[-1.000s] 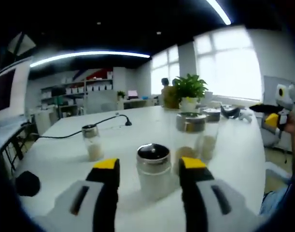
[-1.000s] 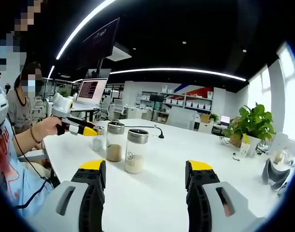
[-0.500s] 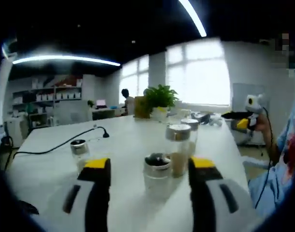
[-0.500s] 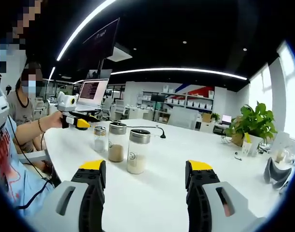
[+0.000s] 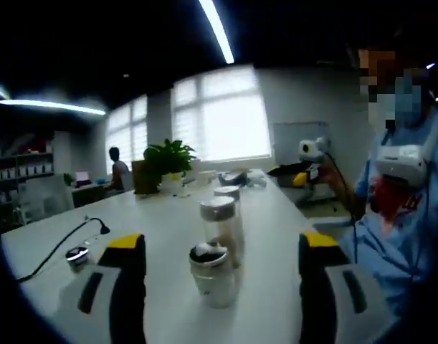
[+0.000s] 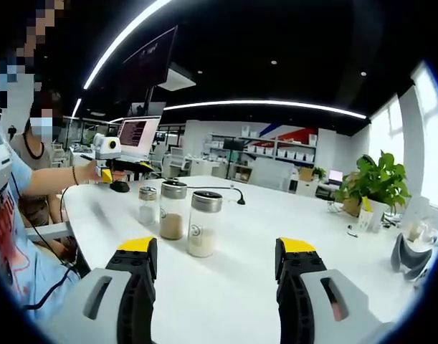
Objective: Rotate the seasoning bottle until the label or dispensing opening points toward the visible target arrow and the bottle remains upright within the marked orientation range
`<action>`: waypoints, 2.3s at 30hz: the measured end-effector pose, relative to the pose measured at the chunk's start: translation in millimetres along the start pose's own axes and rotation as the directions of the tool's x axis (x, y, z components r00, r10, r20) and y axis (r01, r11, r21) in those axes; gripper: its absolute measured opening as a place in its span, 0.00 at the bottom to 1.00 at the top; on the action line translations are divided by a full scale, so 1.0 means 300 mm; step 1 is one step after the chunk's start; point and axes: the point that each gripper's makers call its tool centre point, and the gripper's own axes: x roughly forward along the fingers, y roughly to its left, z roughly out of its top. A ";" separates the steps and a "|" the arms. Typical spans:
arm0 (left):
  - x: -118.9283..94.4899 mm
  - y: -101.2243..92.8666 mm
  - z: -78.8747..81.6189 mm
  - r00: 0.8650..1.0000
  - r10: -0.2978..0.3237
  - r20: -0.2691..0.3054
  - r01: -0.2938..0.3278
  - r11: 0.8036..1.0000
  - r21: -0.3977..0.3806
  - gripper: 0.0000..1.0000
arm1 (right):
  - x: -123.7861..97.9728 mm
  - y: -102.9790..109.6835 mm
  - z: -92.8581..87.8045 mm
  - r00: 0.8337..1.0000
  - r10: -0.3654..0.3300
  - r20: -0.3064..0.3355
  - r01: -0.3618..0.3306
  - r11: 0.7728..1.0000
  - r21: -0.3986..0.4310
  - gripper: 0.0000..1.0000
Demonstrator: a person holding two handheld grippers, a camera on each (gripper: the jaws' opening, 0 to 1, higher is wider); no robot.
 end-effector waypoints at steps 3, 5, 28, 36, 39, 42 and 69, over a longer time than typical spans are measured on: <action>0.009 0.005 -0.010 0.999 -0.036 -0.004 0.037 0.998 0.043 0.77 | -0.001 -0.002 -0.001 1.000 -0.001 -0.001 0.001 1.000 -0.001 0.68; 0.020 -0.014 -0.017 0.994 -0.107 -0.001 0.107 0.994 -0.007 0.80 | -0.002 -0.004 0.000 1.000 -0.004 0.000 0.004 1.000 0.001 0.68; 0.154 -0.022 -0.116 0.928 -0.366 -0.065 0.359 0.928 -0.102 0.69 | 0.010 -0.006 -0.013 1.000 0.002 -0.008 -0.001 1.000 0.009 0.68; 0.147 -0.023 -0.111 0.923 -0.380 -0.065 0.370 0.920 -0.126 0.61 | 0.009 -0.002 -0.006 1.000 0.003 -0.003 -0.003 1.000 0.005 0.68; 0.146 -0.006 -0.107 0.930 -0.362 -0.055 0.354 0.927 -0.123 0.55 | 0.008 -0.004 -0.008 1.000 0.001 -0.006 -0.001 1.000 0.003 0.68; 0.146 0.002 -0.107 0.936 -0.349 -0.055 0.341 0.933 -0.117 0.49 | 0.008 -0.005 -0.007 1.000 0.000 -0.004 0.000 1.000 0.004 0.68; 0.157 0.011 -0.121 0.947 -0.315 -0.068 0.306 0.944 -0.122 0.33 | -0.001 -0.009 -0.006 1.000 -0.007 -0.007 0.007 1.000 -0.004 0.68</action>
